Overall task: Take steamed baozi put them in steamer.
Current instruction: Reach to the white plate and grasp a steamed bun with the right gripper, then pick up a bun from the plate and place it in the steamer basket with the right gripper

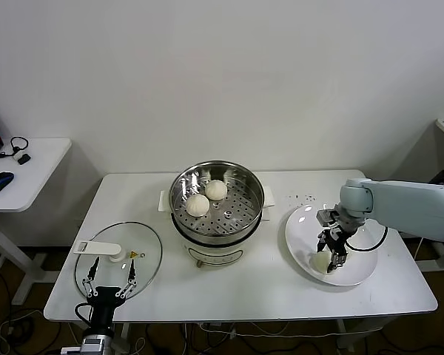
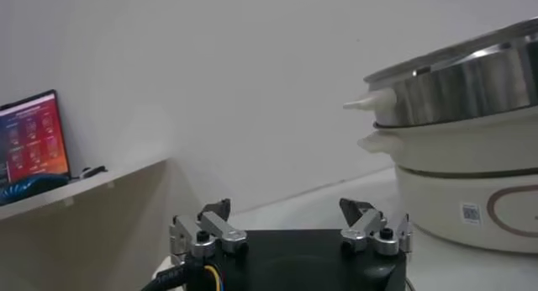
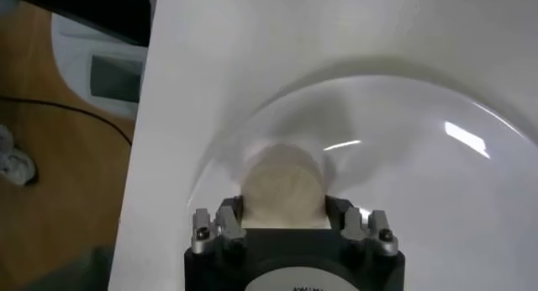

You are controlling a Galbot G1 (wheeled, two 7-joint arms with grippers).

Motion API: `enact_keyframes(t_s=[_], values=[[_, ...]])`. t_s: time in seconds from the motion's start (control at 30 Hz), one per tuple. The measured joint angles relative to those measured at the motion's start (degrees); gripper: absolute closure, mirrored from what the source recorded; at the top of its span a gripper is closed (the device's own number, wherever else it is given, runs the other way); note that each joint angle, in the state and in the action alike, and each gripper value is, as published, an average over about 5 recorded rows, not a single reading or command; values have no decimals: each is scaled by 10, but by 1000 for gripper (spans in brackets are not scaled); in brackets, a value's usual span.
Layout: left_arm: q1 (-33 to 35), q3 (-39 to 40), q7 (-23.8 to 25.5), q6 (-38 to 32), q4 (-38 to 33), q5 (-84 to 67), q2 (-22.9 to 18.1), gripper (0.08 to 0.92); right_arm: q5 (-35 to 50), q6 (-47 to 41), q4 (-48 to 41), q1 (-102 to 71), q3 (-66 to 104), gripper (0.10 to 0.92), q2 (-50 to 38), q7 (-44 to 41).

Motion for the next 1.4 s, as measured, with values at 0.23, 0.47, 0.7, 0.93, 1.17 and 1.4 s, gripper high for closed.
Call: enact_keyframes(t_s=[0.23, 0.47, 0.7, 0.93, 1.17, 1.4], values=[[1, 0, 0, 1, -3, 0, 0, 177, 2, 8, 12, 24, -9, 388, 2, -7], [1, 4, 0, 3, -8, 3, 0, 177, 9, 39, 34, 101, -44, 382, 19, -28], [3, 8, -1, 3, -8, 7, 0, 177, 17, 99, 58, 200, -78, 384, 53, -56], [5, 8, -1, 1, -7, 11, 0, 177, 1, 181, 85, 282, -83, 381, 94, -67], [5, 11, -1, 1, -8, 10, 0, 177, -65, 265, 104, 312, -53, 380, 130, -60], [5, 11, -1, 0, -9, 10, 0, 177, -114, 310, 98, 310, -16, 380, 180, -44]])
